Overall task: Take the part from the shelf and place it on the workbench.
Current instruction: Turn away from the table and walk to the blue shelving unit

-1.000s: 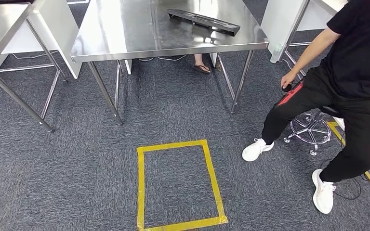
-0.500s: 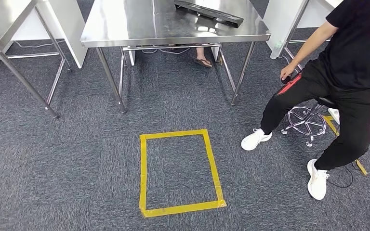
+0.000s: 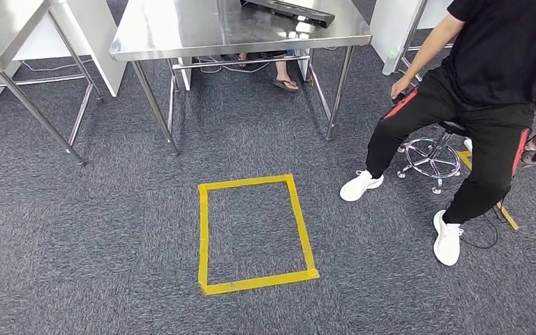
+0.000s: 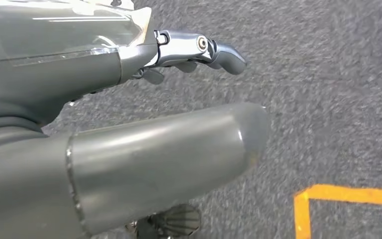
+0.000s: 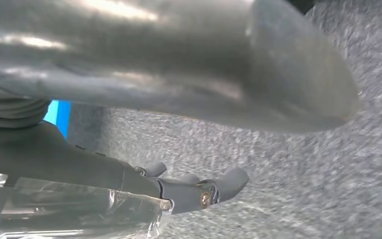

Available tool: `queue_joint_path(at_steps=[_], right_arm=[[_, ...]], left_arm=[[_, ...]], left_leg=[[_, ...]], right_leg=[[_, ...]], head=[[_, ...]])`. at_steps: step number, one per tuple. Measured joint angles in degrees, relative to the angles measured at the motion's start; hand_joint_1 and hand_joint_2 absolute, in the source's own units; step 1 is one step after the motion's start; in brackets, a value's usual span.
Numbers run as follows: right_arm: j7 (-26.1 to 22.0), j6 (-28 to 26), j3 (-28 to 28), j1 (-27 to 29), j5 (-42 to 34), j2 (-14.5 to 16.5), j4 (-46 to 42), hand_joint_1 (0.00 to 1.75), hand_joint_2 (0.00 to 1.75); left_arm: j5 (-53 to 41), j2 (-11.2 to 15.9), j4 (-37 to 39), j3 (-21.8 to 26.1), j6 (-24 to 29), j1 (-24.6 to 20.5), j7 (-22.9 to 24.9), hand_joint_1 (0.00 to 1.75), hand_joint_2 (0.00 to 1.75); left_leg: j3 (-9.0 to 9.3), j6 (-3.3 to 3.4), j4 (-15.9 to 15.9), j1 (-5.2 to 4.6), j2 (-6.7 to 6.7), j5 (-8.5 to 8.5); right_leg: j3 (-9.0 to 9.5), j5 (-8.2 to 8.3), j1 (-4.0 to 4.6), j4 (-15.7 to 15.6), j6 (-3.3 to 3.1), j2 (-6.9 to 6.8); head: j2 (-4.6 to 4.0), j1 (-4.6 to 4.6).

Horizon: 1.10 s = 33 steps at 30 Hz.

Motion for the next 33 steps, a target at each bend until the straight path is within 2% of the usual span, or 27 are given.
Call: queue_joint_path(at_steps=[2, 3, 4, 5, 6, 8, 9, 10, 13, 15, 16, 18, 19, 20, 21, 22, 23, 24, 25, 26, 27, 29, 30, 31, 33], right_arm=[[-0.03, -0.01, -0.01, 0.07, 0.11, -0.03, 0.01, 0.0, 0.0], [-0.04, -0.01, -0.01, 0.12, 0.14, -0.05, 0.01, 0.0, 0.0], [-0.05, 0.0, -0.01, 0.21, 0.14, -0.05, 0.01, 0.0, 0.0], [-0.05, 0.0, -0.01, 0.31, 0.14, -0.04, 0.01, 0.0, 0.0], [-0.05, 0.01, -0.01, 0.39, 0.14, -0.03, 0.01, 0.0, 0.0], [-0.05, 0.01, -0.01, 0.38, 0.13, 0.01, 0.01, 0.0, 0.0], [-0.05, 0.01, -0.01, 0.33, 0.11, 0.02, 0.01, 0.0, 0.0], [-0.05, 0.01, -0.01, 0.26, 0.06, 0.03, 0.01, 0.0, 0.0], [-0.05, 0.03, -0.01, 0.08, -0.08, -0.03, 0.01, 0.0, 0.0], [-0.06, 0.07, -0.01, 0.06, -0.08, -0.07, 0.01, 0.0, 0.0], [-0.07, 0.08, -0.01, 0.07, -0.08, -0.07, 0.01, 0.0, 0.0], [-0.09, 0.13, -0.01, 0.15, -0.07, -0.07, 0.02, 0.0, 0.0], [-0.1, 0.15, -0.01, 0.23, -0.07, -0.14, 0.02, 0.0, 0.0], [-0.1, 0.19, -0.01, 0.34, -0.06, -0.22, 0.03, 0.0, 0.0], [-0.1, 0.26, -0.01, 0.45, -0.06, -0.29, 0.03, 0.0, 0.0], [-0.1, 0.31, -0.01, 0.53, -0.05, -0.35, 0.03, 0.0, 0.0], [-0.1, 0.37, -0.01, 0.57, -0.04, -0.4, 0.03, 0.0, 0.0], [-0.1, 0.43, -0.01, 0.5, 0.0, -0.38, 0.03, 0.0, 0.0], [-0.1, 0.47, -0.01, 0.4, 0.04, -0.4, 0.03, 0.0, 0.0], [-0.09, 0.5, -0.01, 0.31, 0.08, -0.37, 0.03, 0.0, 0.0], [-0.06, 0.54, -0.01, 0.26, 0.11, -0.34, 0.03, 0.0, 0.0], [0.07, 0.54, -0.01, 0.33, 0.11, -0.37, 0.04, 0.0, 0.0], [0.15, 0.54, -0.01, 0.35, 0.12, -0.36, 0.04, 0.0, 0.0], [0.23, 0.54, -0.02, 0.34, 0.13, -0.35, 0.05, 0.0, 0.0], [0.33, 0.54, -0.02, 0.29, 0.16, -0.32, 0.05, 0.0, 0.0]], left_arm=[[0.03, -0.02, 0.01, 0.0, 0.29, 0.12, -0.01, 0.0, 0.0], [0.03, -0.01, 0.01, 0.0, 0.46, 0.16, -0.01, 0.0, 0.0], [0.03, 0.01, 0.01, 0.0, 0.59, 0.21, -0.01, 0.0, 0.0], [0.03, 0.01, 0.01, 0.0, 0.67, 0.24, -0.01, 0.0, 0.0], [0.03, 0.01, 0.01, 0.0, 0.71, 0.27, -0.01, 0.0, 0.0], [0.03, 0.04, 0.01, 0.0, 0.78, 0.23, -0.01, 0.0, 0.0], [0.03, 0.05, 0.01, 0.0, 0.85, 0.21, -0.01, 0.0, 0.0], [0.03, 0.05, 0.01, 0.0, 0.93, 0.2, -0.03, 0.0, 0.0], [0.03, -0.03, 0.01, -0.02, 1.31, 0.18, -0.11, 0.0, 0.0], [0.02, -0.16, 0.01, -0.06, 1.49, 0.13, -0.17, 0.0, 0.0], [0.01, -0.21, 0.01, -0.08, 1.57, 0.11, -0.2, 0.0, 0.0], [0.01, -0.21, 0.01, -0.09, 1.76, 0.1, -0.22, 0.0, 0.0], [0.01, -0.24, 0.01, -0.09, 1.83, 0.12, -0.22, 0.0, 0.0], [0.01, -0.31, 0.01, -0.09, 1.87, 0.13, -0.22, 0.0, 0.0], [0.01, -0.39, 0.01, -0.09, 1.9, 0.14, -0.22, 0.0, 0.0], [0.0, -0.48, 0.01, -0.09, 1.92, 0.14, -0.22, 0.0, 0.0], [-0.01, -0.55, 0.01, -0.09, 1.95, 0.14, -0.22, 0.0, 0.0], [-0.03, -0.52, 0.0, -0.09, 1.98, 0.14, -0.21, 0.0, 0.0], [-0.05, -0.51, -0.01, -0.09, 2.04, 0.14, -0.19, 0.0, 0.0], [-0.08, -0.45, -0.01, -0.09, 2.12, 0.12, -0.15, 0.0, 0.0], [-0.14, -0.42, -0.02, -0.1, 2.22, 0.1, -0.11, 0.0, 0.0], [-0.25, -0.49, -0.01, -0.14, 2.45, 0.03, 0.01, 0.0, 0.0], [-0.32, -0.53, -0.01, -0.17, 2.54, 0.0, 0.05, 0.0, 0.0], [-0.39, -0.56, -0.01, -0.19, 2.59, 0.0, 0.08, 0.0, 0.0], [-0.48, -0.53, 0.01, -0.2, 2.64, 0.11, 0.08, 0.0, 0.0]], left_leg=[[-2.29, -0.29, 7.31, 0.06, -0.28, -5.44], [-3.2, -0.42, 10.86, 0.07, -0.39, -7.06], [-3.33, -0.49, 12.88, 0.07, -0.45, -7.54], [-2.33, -0.48, 12.66, 0.07, -0.47, -6.96], [-0.21, -0.37, 10.21, 0.08, -0.46, -5.67], [5.22, 0.11, 2.47, 0.02, -0.47, -3.39], [7.0, 0.4, -0.35, -0.03, -0.55, -2.88], [7.88, 0.69, -1.92, -0.16, -0.6, -2.89], [7.88, 1.74, -3.14, -0.39, -0.29, -2.75], [7.95, 2.52, -4.03, -0.2, 0.22, -2.21], [7.88, 2.78, -4.27, -0.11, 0.51, -2.0], [7.53, 3.07, -4.45, -0.14, 1.16, -1.77], [7.35, 3.05, -4.45, -0.14, 1.55, -1.7], [7.24, 2.98, -4.44, -0.1, 1.94, -1.63], [7.18, 2.86, -4.42, -0.01, 2.33, -1.57], [7.2, 2.67, -4.39, 0.14, 2.75, -1.53], [7.26, 2.39, -4.32, 0.3, 3.17, -1.53], [7.3, 1.98, -4.15, 0.25, 3.61, -1.6], [7.38, 1.5, -4.02, 0.17, 4.07, -1.72], [7.5, 1.05, -3.93, 0.02, 4.53, -1.81], [7.64, 0.67, -3.91, -0.11, 5.01, -1.86], [7.92, 0.04, -4.0, 0.18, 5.71, -1.95], [7.73, -0.21, -3.37, 0.41, 5.08, -2.66], [7.06, -0.4, -1.69, 0.6, 3.89, -4.07], [4.01, -0.45, 5.36, 0.7, 0.78, -8.5]], right_leg=[[-0.96, 0.88, 0.25, 0.06, -0.89, -0.21], [-1.43, 1.23, 0.45, 0.1, -1.02, -0.27], [-1.81, 1.5, 0.61, 0.17, -0.99, -0.29], [-2.07, 1.68, 0.7, 0.25, -0.92, -0.29], [-2.17, 1.78, 0.74, 0.37, -0.84, -0.29], [-2.41, 1.79, 0.87, 0.85, -0.65, -0.27], [-2.66, 1.81, 0.99, 1.08, -0.48, -0.2], [-2.95, 1.83, 1.1, 1.25, -0.25, -0.13], [-3.6, 2.06, 1.37, 1.32, 0.83, 0.19], [-4.3, 1.37, 1.35, 2.54, 1.15, 0.34], [-5.39, 0.31, 1.18, 4.58, 1.05, 0.37], [-9.42, -2.76, 0.86, 11.78, 0.92, 0.41], [-11.42, -3.98, 0.64, 15.49, 1.09, 0.41], [-12.68, -4.45, 0.39, 17.78, 1.53, 0.41], [-12.82, -3.96, 0.11, 17.82, 2.19, 0.37], [-11.78, -2.62, -0.19, 15.52, 2.99, 0.2], [-9.84, -0.76, -0.52, 11.48, 3.84, -0.49], [-7.93, 1.01, -0.71, 7.21, 4.44, -1.79], [-6.53, 2.41, -0.7, 3.95, 4.51, -2.74], [-5.85, 3.23, -0.62, 2.06, 4.21, -3.44], [-5.9, 3.56, -0.46, 1.59, 3.64, -3.48], [-6.08, 3.89, -0.52, 1.75, 2.49, -2.14], [-6.06, 4.12, -0.64, 1.76, 2.0, -1.51], [-6.06, 4.37, -0.72, 1.74, 1.48, -0.93], [-6.34, 4.78, -0.52, 1.73, 0.7, 0.27]], head=[[0.0, -0.07], [0.0, -0.09], [0.0, -0.08], [0.0, -0.1], [0.0, -0.09], [0.0, -0.1], [0.0, -0.05], [0.0, -0.04], [0.0, -0.01], [0.0, 0.0], [0.0, 0.04], [0.0, 0.13], [0.0, 0.14], [0.0, 0.13], [0.0, 0.13], [0.0, 0.13], [0.0, 0.14], [0.0, 0.19], [0.0, 0.2], [0.0, 0.16], [0.0, 0.13], [0.0, -0.02], [0.0, -0.04], [0.0, -0.08], [0.0, -0.16]])
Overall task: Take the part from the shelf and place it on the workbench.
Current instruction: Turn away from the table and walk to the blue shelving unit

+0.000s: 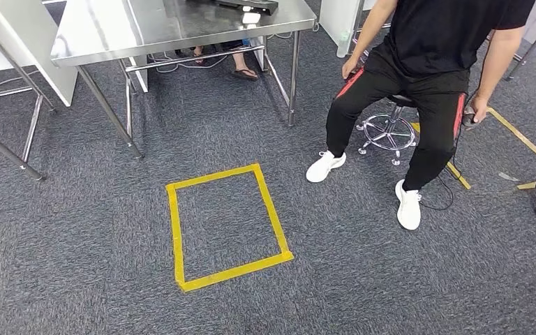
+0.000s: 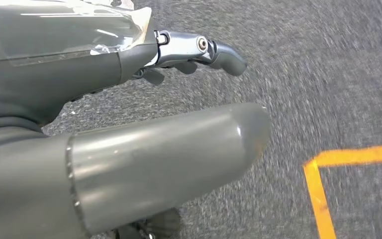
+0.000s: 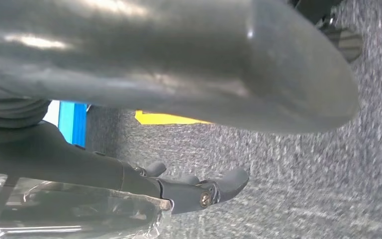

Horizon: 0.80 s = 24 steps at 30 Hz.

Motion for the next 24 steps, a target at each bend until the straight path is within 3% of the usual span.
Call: queue_joint_path(at_steps=[2, 3, 4, 5, 7, 9, 11, 13, 15, 17, 18, 19, 21, 22, 24], right_arm=[[0.04, 0.03, -0.01, 0.07, 0.02, -0.01, 0.0, 0.0, 0.0], [0.05, 0.05, -0.01, 0.16, 0.02, -0.01, 0.0, 0.0, 0.0], [0.07, 0.07, -0.01, 0.24, 0.04, -0.01, 0.0, 0.0, 0.0], [0.07, 0.07, -0.01, 0.29, 0.09, -0.01, 0.0, 0.0, 0.0], [0.07, 0.14, -0.01, 0.23, 0.28, 0.08, 0.0, 0.0, 0.0], [0.14, 0.2, -0.01, 0.14, 0.5, 0.11, 0.0, 0.0, 0.0], [0.21, 0.21, -0.01, 0.33, 0.65, 0.05, 0.02, 0.0, 0.0], [0.24, 0.2, -0.01, 0.61, 0.74, 0.07, 0.05, 0.0, 0.0], [0.27, 0.18, -0.01, 0.63, 0.76, 0.02, 0.07, 0.0, 0.0], [0.29, 0.17, -0.01, 0.63, 0.76, -0.08, 0.07, 0.0, 0.0], [0.29, 0.17, -0.01, 0.73, 0.76, -0.1, 0.07, 0.0, 0.0], [0.29, 0.17, -0.01, 0.85, 0.76, -0.11, 0.08, 0.0, 0.0], [0.29, 0.17, -0.01, 0.98, 0.78, -0.19, 0.09, 0.0, 0.0], [0.28, 0.17, -0.01, 0.9, 0.82, -0.21, 0.09, 0.0, 0.0], [0.2, 0.17, -0.01, 0.74, 1.1, -0.21, 0.09, 0.0, 0.0]], left_arm=[[-0.02, 0.05, 0.01, 0.0, 0.04, 0.23, 0.01, 0.0, 0.0], [-0.02, 0.05, 0.01, 0.0, 0.05, 0.31, 0.01, 0.0, 0.0], [-0.02, 0.04, 0.01, 0.0, 0.06, 0.36, 0.0, 0.0, 0.0], [-0.01, 0.04, 0.01, 0.0, 0.08, 0.38, -0.06, 0.0, 0.0], [0.19, 0.11, 0.01, 0.01, 0.13, 0.53, -0.46, 0.0, 0.0], [0.67, 0.16, 0.03, 0.01, 0.36, 0.94, -1.25, 0.0, 0.0], [1.19, 0.09, 0.05, 0.04, 0.8, 1.44, -1.97, 0.0, 0.0], [1.45, -0.01, 0.05, 0.09, 1.12, 1.83, -2.39, 0.0, 0.0], [1.51, -0.02, 0.05, 0.15, 1.19, 2.31, -2.57, 0.0, 0.0], [1.52, 0.0, 0.06, 0.24, 1.19, 2.79, -2.6, 0.0, 0.0], [1.52, -0.03, 0.06, 0.26, 1.19, 2.9, -2.6, 0.0, 0.0], [1.52, -0.05, 0.07, 0.28, 1.19, 2.94, -2.6, 0.0, 0.0], [1.52, -0.11, 0.07, 0.29, 1.2, 2.94, -2.6, 0.0, 0.0], [1.54, -0.08, 0.07, 0.31, 1.21, 2.96, -2.61, 0.0, 0.0], [1.72, 0.03, 0.07, 0.46, 1.27, 3.01, -2.87, 0.0, 0.0]], left_leg=[[-3.23, 0.22, 6.99, -0.08, -1.23, -2.71], [-3.66, 0.44, 7.81, -0.13, -1.39, -2.34], [-3.0, 0.73, 6.34, -0.17, -1.56, -0.9], [-1.36, 1.08, 2.91, -0.2, -2.0, 1.27], [2.22, 1.83, -4.68, -0.16, -4.84, 4.53], [3.63, 2.08, -8.0, -0.36, -6.71, 5.14], [3.7, 2.2, -8.52, -0.61, -5.56, 5.27], [3.93, 2.78, -9.25, -0.56, -4.08, 5.71], [4.04, 3.19, -9.68, -0.61, -2.32, 5.95], [3.89, 3.28, -9.67, -0.75, -0.41, 5.94], [3.84, 3.27, -9.65, -0.77, 0.46, 5.93], [3.84, 3.23, -9.64, -0.76, 1.2, 5.92], [4.03, 2.96, -9.6, -0.78, 2.53, 5.81], [4.21, 2.65, -9.55, -0.93, 3.1, 5.68], [4.68, 1.9, -9.47, -1.29, 4.22, 5.34]], right_leg=[[-0.31, 0.17, 0.45, 0.03, -0.31, 1.37], [-0.34, 0.2, 0.63, 0.05, -0.35, 2.11], [-0.28, 0.21, 0.78, 0.06, -0.35, 2.87], [-0.16, 0.21, 0.88, 0.09, -0.34, 3.63], [-0.19, 0.21, 1.09, 0.24, -0.24, 4.98], [-0.88, 0.41, 1.09, 0.39, 0.26, 6.23], [-1.67, 0.69, 0.9, 0.37, 1.08, 7.35], [-2.78, -0.19, 0.9, 1.9, 1.48, 5.48], [-5.82, -3.32, 0.93, 7.81, 1.34, 2.14], [-9.46, -6.4, 0.82, 15.29, 1.55, 1.0], [-10.09, -6.8, 0.71, 16.87, 1.97, 0.85], [-9.51, -6.32, 0.59, 16.18, 2.54, 0.66], [-4.87, -3.52, 0.26, 8.26, 3.68, -0.99], [-2.63, -2.11, 0.27, 4.26, 3.86, -2.42], [-0.48, -0.47, 0.45, 0.07, 3.11, -4.17]], head=[[0.0, -0.02], [0.0, -0.02], [0.0, -0.01], [0.0, -0.01], [0.0, 0.04], [0.0, 0.04], [0.0, 0.02], [0.0, 0.17], [0.0, 0.41], [0.0, 0.51], [0.0, 0.5], [0.0, 0.51], [0.0, 0.52], [0.0, 0.56], [0.0, 0.51]])
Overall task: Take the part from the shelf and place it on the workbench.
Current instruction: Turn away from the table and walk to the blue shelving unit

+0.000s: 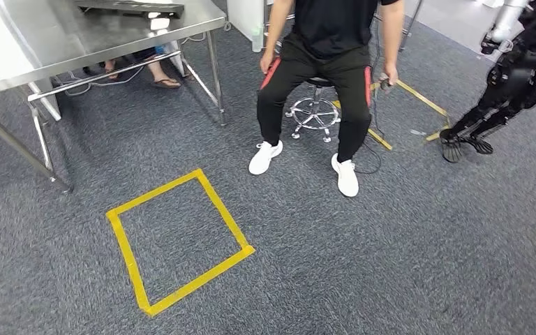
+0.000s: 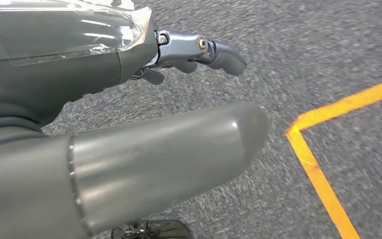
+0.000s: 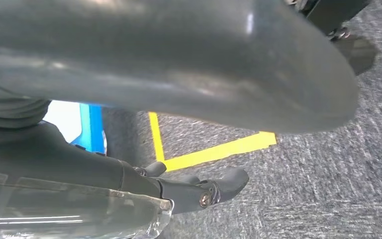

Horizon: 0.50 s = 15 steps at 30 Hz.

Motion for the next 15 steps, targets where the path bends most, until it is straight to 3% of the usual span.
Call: queue_joint_path(at_steps=[2, 4, 5, 7, 8, 9, 10, 12, 14, 15], right_arm=[[-0.1, 0.11, 0.01, 0.04, 0.42, 0.02, 0.03, 0.0, 0.0], [-0.13, 0.31, 0.05, 0.11, 0.72, 0.18, 0.07, 0.0, 0.0], [-0.13, 0.38, 0.08, 0.1, 0.83, 0.27, 0.09, 0.0, 0.0], [-0.19, 0.42, 0.12, 0.04, 0.91, 0.48, 0.09, 0.0, 0.0], [-0.28, 0.42, 0.13, 0.03, 0.9, 0.56, 0.09, 0.0, 0.0], [-0.38, 0.42, 0.13, 0.04, 0.85, 0.66, 0.1, 0.0, 0.0], [-0.47, 0.4, 0.13, 0.07, 0.8, 0.73, 0.1, 0.0, 0.0], [-0.51, 0.36, 0.13, 0.04, 0.75, 0.84, 0.12, 0.0, 0.0], [-0.23, 0.36, 0.13, -0.23, 0.8, 0.92, 0.13, 0.0, 0.0], [-0.04, 0.4, 0.13, -0.37, 0.8, 0.94, 0.13, 0.0, 0.0]], left_arm=[[0.44, 0.06, 0.01, 0.26, 0.03, 0.0, -0.63, 0.0, 0.0], [0.76, 0.14, 0.01, 0.52, 0.06, -0.02, -1.24, 0.0, 0.0], [0.81, 0.21, 0.02, 0.63, 0.12, 0.02, -1.44, 0.0, 0.0], [0.82, 0.55, 0.06, 0.8, 0.42, 0.27, -1.65, 0.0, 0.0], [0.71, 0.81, 0.09, 0.84, 0.68, 0.4, -1.67, 0.0, 0.0], [0.48, 1.1, 0.12, 0.87, 0.95, 0.5, -1.66, 0.0, 0.0], [0.2, 1.4, 0.15, 0.87, 1.23, 0.54, -1.58, 0.0, 0.0], [-0.2, 1.98, 0.19, 0.87, 1.66, 0.55, -1.14, 0.0, 0.0], [-0.66, 2.54, 0.28, 0.86, 1.87, 0.59, -0.51, 0.0, 0.0], [-1.05, 2.71, 0.34, 0.83, 1.91, 0.64, -0.17, 0.0, 0.0]], left_leg=[[0.52, -0.73, -0.11, 0.02, 1.04, -0.22], [0.37, -1.42, 0.9, 0.39, -0.44, -1.39], [-0.45, -1.63, 2.88, 0.54, -2.04, -2.95], [-3.85, -1.71, 10.4, 0.65, -4.93, -7.33], [-5.68, -1.69, 14.28, 0.63, -5.44, -8.93], [-6.91, -1.63, 16.73, 0.62, -5.64, -9.46], [-7.1, -1.54, 16.93, 0.63, -5.71, -8.72], [-4.43, -1.26, 10.96, 0.73, -6.49, -4.57], [-1.31, -0.92, 3.89, 0.97, -8.96, -1.55], [-0.59, -0.77, 2.07, 0.95, -9.86, -1.09]], right_leg=[[-0.26, 0.41, 0.18, 0.01, -1.26, 0.89], [-0.09, 0.73, -0.24, -0.1, -2.19, 2.1], [-0.03, 0.97, -0.44, -0.17, -2.66, 2.67], [-0.24, 1.25, -0.3, -0.17, -3.32, 3.9], [-0.37, 1.32, -0.1, -0.15, -3.47, 4.64], [-0.43, 1.35, 0.04, -0.12, -3.53, 5.41], [-0.4, 1.37, 0.14, -0.09, -3.56, 6.19], [-0.27, 1.36, 0.16, 0.09, -3.53, 7.75], [-0.53, 1.35, 0.38, 0.48, -3.3, 9.22], [-0.9, 1.43, 0.45, 0.63, -3.03, 9.86]], head=[[0.0, -0.08], [0.0, -0.1], [0.0, -0.12], [0.0, -0.17], [0.0, -0.18], [0.0, -0.17], [0.0, -0.16], [0.0, -0.16], [0.0, -0.14], [0.0, -0.12]])
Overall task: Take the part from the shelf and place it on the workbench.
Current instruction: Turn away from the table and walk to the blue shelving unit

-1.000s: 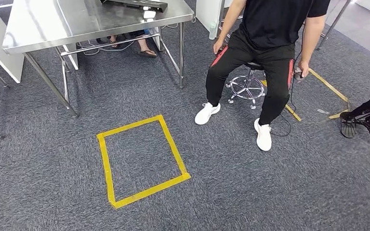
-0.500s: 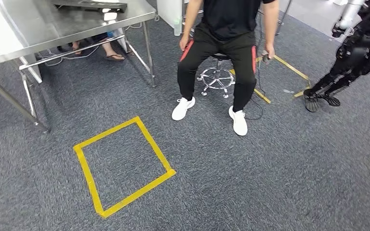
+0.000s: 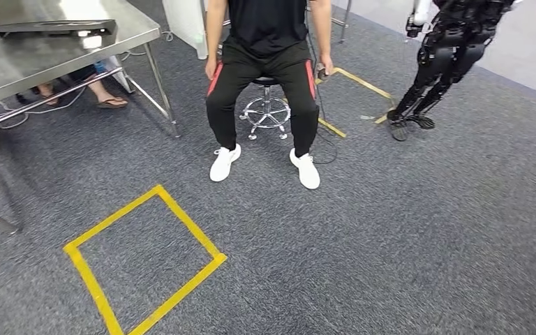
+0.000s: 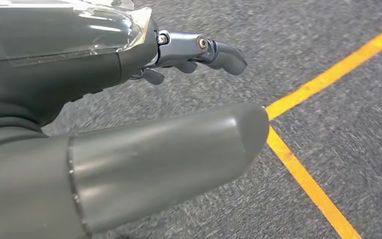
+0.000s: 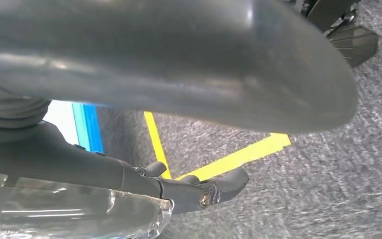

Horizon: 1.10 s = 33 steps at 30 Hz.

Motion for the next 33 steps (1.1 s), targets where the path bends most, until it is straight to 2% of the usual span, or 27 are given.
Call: queue_joint_path(at_steps=[1, 2, 3, 4, 5, 7, 9, 10, 11, 12, 14, 15, 16, 17, 18, 19, 21, 22, 23, 24, 25, 26, 27, 29, 30, 31, 33], right_arm=[[0.15, 0.05, -0.01, -0.08, -0.05, 0.0, 0.0, 0.0, 0.0], [0.23, 0.1, -0.01, -0.08, -0.13, -0.02, 0.0, 0.0, 0.0], [0.25, 0.15, -0.02, -0.01, -0.21, -0.07, 0.01, 0.0, 0.0], [0.28, 0.19, -0.02, 0.02, -0.26, -0.07, 0.02, 0.0, 0.0], [0.41, 0.25, -0.02, -0.04, -0.3, -0.06, 0.02, 0.0, 0.0], [0.88, 0.42, -0.02, -0.34, -0.36, -0.03, 0.02, 0.0, 0.0], [1.34, 0.58, -0.02, -0.49, -0.42, -0.07, 0.01, 0.0, 0.0], [1.48, 0.64, -0.02, -0.43, -0.43, -0.08, 0.02, 0.0, 0.0], [1.56, 0.69, -0.02, -0.35, -0.44, -0.12, 0.02, 0.0, 0.0], [1.61, 0.72, -0.02, -0.31, -0.44, -0.19, 0.03, 0.0, 0.0], [1.65, 0.75, -0.03, -0.44, -0.45, -0.29, 0.03, 0.0, 0.0], [1.65, 0.76, -0.04, -0.54, -0.46, -0.31, 0.03, 0.0, 0.0], [1.65, 0.76, -0.04, -0.59, -0.48, -0.31, 0.03, 0.0, 0.0], [1.64, 0.75, -0.04, -0.6, -0.5, -0.32, 0.03, 0.0, 0.0], [1.65, 0.72, -0.05, -0.57, -0.52, -0.33, 0.03, 0.0, 0.0], [1.63, 0.69, -0.07, -0.55, -0.54, -0.31, 0.03, 0.0, 0.0], [1.6, 0.66, -0.08, -0.5, -0.55, -0.29, 0.03, 0.0, 0.0], [1.57, 0.68, -0.08, -0.48, -0.54, -0.27, 0.03, 0.0, 0.0], [1.56, 0.72, -0.08, -0.45, -0.53, -0.28, 0.03, 0.0, 0.0], [1.54, 0.78, -0.08, -0.41, -0.52, -0.27, 0.03, 0.0, 0.0], [1.54, 0.85, -0.09, -0.34, -0.53, -0.27, 0.03, 0.0, 0.0], [1.54, 0.91, -0.09, -0.25, -0.55, -0.27, 0.03, 0.0, 0.0], [1.54, 0.94, -0.1, -0.17, -0.57, -0.26, 0.03, 0.0, 0.0], [1.54, 0.96, -0.1, -0.17, -0.66, -0.22, 0.03, 0.0, 0.0], [1.54, 0.96, -0.1, -0.23, -0.7, -0.2, 0.03, 0.0, 0.0], [1.55, 0.96, -0.1, -0.25, -0.73, -0.2, 0.03, 0.0, 0.0], [1.57, 0.96, -0.12, -0.1, -0.74, -0.22, 0.03, 0.0, 0.0]], left_arm=[[-0.45, 0.1, 0.07, -0.07, 0.01, 0.05, 0.39, 0.0, 0.0], [-0.9, 0.11, 0.12, -0.13, 0.03, 0.08, 0.81, 0.0, 0.0], [-1.2, 0.02, 0.14, -0.2, 0.08, 0.09, 1.2, 0.0, 0.0], [-1.43, -0.09, 0.16, -0.26, 0.13, 0.09, 1.53, 0.0, 0.0], [-1.57, -0.2, 0.18, -0.27, 0.18, 0.11, 1.79, 0.0, 0.0], [-1.83, -0.4, 0.24, -0.29, 0.13, 0.24, 2.17, 0.0, 0.0], [-2.13, -0.6, 0.33, -0.35, -0.08, 0.32, 2.47, 0.0, 0.0], [-2.25, -0.71, 0.36, -0.4, -0.17, 0.3, 2.58, 0.0, 0.0], [-2.35, -0.83, 0.38, -0.49, -0.22, 0.26, 2.67, 0.0, 0.0], [-2.39, -0.96, 0.38, -0.59, -0.22, 0.21, 2.73, 0.0, 0.0], [-2.42, -1.1, 0.39, -0.75, -0.26, 0.14, 2.8, 0.0, 0.0], [-2.44, -1.12, 0.39, -0.8, -0.3, 0.09, 2.82, 0.0, 0.0], [-2.48, -1.11, 0.4, -0.86, -0.34, 0.03, 2.82, 0.0, 0.0], [-2.51, -1.15, 0.4, -0.96, -0.42, -0.07, 2.82, 0.0, 0.0], [-2.56, -1.2, 0.4, -1.08, -0.54, -0.2, 2.82, 0.0, 0.0], [-2.65, -1.27, 0.4, -1.2, -0.66, -0.32, 2.82, 0.0, 0.0], [-2.92, -1.4, 0.43, -1.42, -0.87, -0.39, 2.82, 0.0, 0.0], [-3.03, -1.44, 0.45, -1.51, -0.88, -0.28, 2.83, 0.0, 0.0], [-3.1, -1.46, 0.46, -1.58, -0.88, -0.08, 2.83, 0.0, 0.0], [-3.11, -1.48, 0.48, -1.64, -0.88, 0.12, 2.83, 0.0, 0.0], [-3.15, -1.5, 0.48, -1.68, -0.89, 0.25, 2.82, 0.0, 0.0], [-3.22, -1.52, 0.49, -1.73, -0.91, 0.31, 2.8, 0.0, 0.0], [-3.31, -1.54, 0.49, -1.76, -0.94, 0.32, 2.79, 0.0, 0.0], [-3.43, -1.56, 0.5, -1.82, -1.0, 0.31, 2.77, 0.0, 0.0], [-3.47, -1.57, 0.5, -1.83, -1.01, 0.3, 2.77, 0.0, 0.0], [-3.5, -1.59, 0.51, -1.85, -1.02, 0.29, 2.76, 0.0, 0.0], [-3.55, -1.65, 0.5, -1.87, -1.02, 0.22, 2.73, 0.0, 0.0]], left_leg=[[0.12, 0.19, -0.54, -0.15, -0.28, -0.1], [0.1, 0.44, -0.71, -0.35, 0.31, 0.04], [0.14, 0.87, -0.96, -0.42, 1.03, 0.29], [0.21, 1.35, -1.28, -0.43, 1.72, 0.55], [0.27, 1.78, -1.6, -0.38, 2.54, 0.8], [0.2, 2.23, -1.87, -0.53, 4.21, 0.99], [0.03, 2.29, -1.84, -0.74, 5.9, 1.0], [0.0, 2.29, -1.84, -0.78, 6.64, 0.99], [0.03, 2.26, -1.83, -0.78, 7.33, 0.98], [0.11, 2.19, -1.82, -0.76, 8.0, 0.95], [0.42, 1.78, -1.77, -0.98, 9.18, 0.75], [0.65, 1.45, -1.75, -1.12, 9.71, 0.61], [0.88, 1.1, -1.77, -1.22, 10.21, 0.47], [1.09, 0.71, -1.87, -1.21, 10.75, 0.38], [1.24, 0.32, -1.87, -1.09, 11.08, 0.27], [1.17, -0.07, -1.51, -0.92, 10.42, -0.17], [-0.31, -0.6, 2.19, -0.6, 7.36, -2.96], [-1.83, -0.72, 5.74, -0.52, 5.63, -5.12], [-3.68, -0.76, 9.76, -0.49, 4.72, -7.16], [-5.3, -0.8, 13.07, -0.49, 4.33, -8.38], [-6.16, -0.8, 14.57, -0.47, 4.19, -8.4], [-6.0, -0.77, 13.87, -0.44, 4.1, -7.21], [-4.76, -0.7, 10.97, -0.36, 3.87, -5.09], [-1.33, -0.46, 3.25, -0.02, 1.48, -1.3], [-0.23, -0.29, 0.7, 0.06, 0.4, -0.41], [0.21, -0.04, -0.49, 0.0, -0.38, -0.23], [0.2, 0.68, -0.76, -0.44, 0.46, -0.14]], right_leg=[[-0.4, 0.14, 0.03, 0.06, 0.41, 0.62], [-0.91, 0.34, 0.0, -0.03, 0.88, 1.28], [-1.23, 0.4, -0.08, 0.09, 1.28, 1.34], [-1.74, 0.06, -0.01, 0.75, 1.5, 0.6], [-2.76, -0.88, 0.09, 2.49, 1.49, -0.74], [-6.15, -4.14, 0.22, 9.34, 1.12, -3.75], [-9.31, -6.62, 0.14, 16.1, 1.26, -4.7], [-9.45, -6.7, 0.09, 16.88, 1.62, -4.86], [-8.28, -5.89, 0.04, 15.14, 2.11, -5.13], [-5.84, -4.47, -0.02, 11.02, 2.62, -5.83], [-1.03, -1.82, 0.11, 2.49, 2.82, -8.64], [0.19, -1.09, 0.23, 0.08, 2.46, -9.61], [0.38, -0.85, 0.42, -0.58, 1.94, -10.0], [0.19, -0.71, 0.65, -0.56, 1.48, -9.51], [0.25, -0.54, 0.42, -0.64, 0.9, -8.78], [0.36, -0.35, 0.2, -0.75, 0.46, -8.17], [0.58, 0.11, -0.39, -0.99, -0.42, -6.92], [0.44, 0.22, -0.35, -0.98, -0.72, -6.3], [0.35, 0.29, -0.24, -0.96, -0.95, -5.62], [0.29, 0.32, -0.11, -0.95, -1.08, -4.85], [0.27, 0.34, -0.02, -0.91, -1.13, -4.02], [0.3, 0.34, 0.02, -0.84, -1.12, -3.18], [0.36, 0.33, 0.02, -0.74, -1.1, -2.35], [0.19, 0.21, 0.16, -0.28, -0.86, -0.82], [-0.11, 0.2, 0.24, -0.07, -0.58, -0.16], [-0.5, 0.26, 0.31, 0.06, -0.19, 0.45], [-1.22, 0.61, 0.25, -0.08, 0.71, 1.65]], head=[[0.0, 0.0], [0.0, 0.0], [0.0, -0.01], [0.0, 0.02], [0.0, 0.13], [0.0, 0.33], [0.0, 0.4], [0.0, 0.4], [0.0, 0.4], [0.0, 0.41], [0.0, 0.42], [0.0, 0.36], [0.0, 0.34], [0.0, 0.29], [0.0, 0.26], [0.0, 0.24], [0.0, 0.09], [0.0, 0.0], [0.0, -0.02], [0.0, -0.01], [0.0, -0.01], [0.0, -0.01], [0.0, -0.01], [0.0, 0.01], [0.0, 0.02], [0.0, 0.04], [0.0, 0.05]])
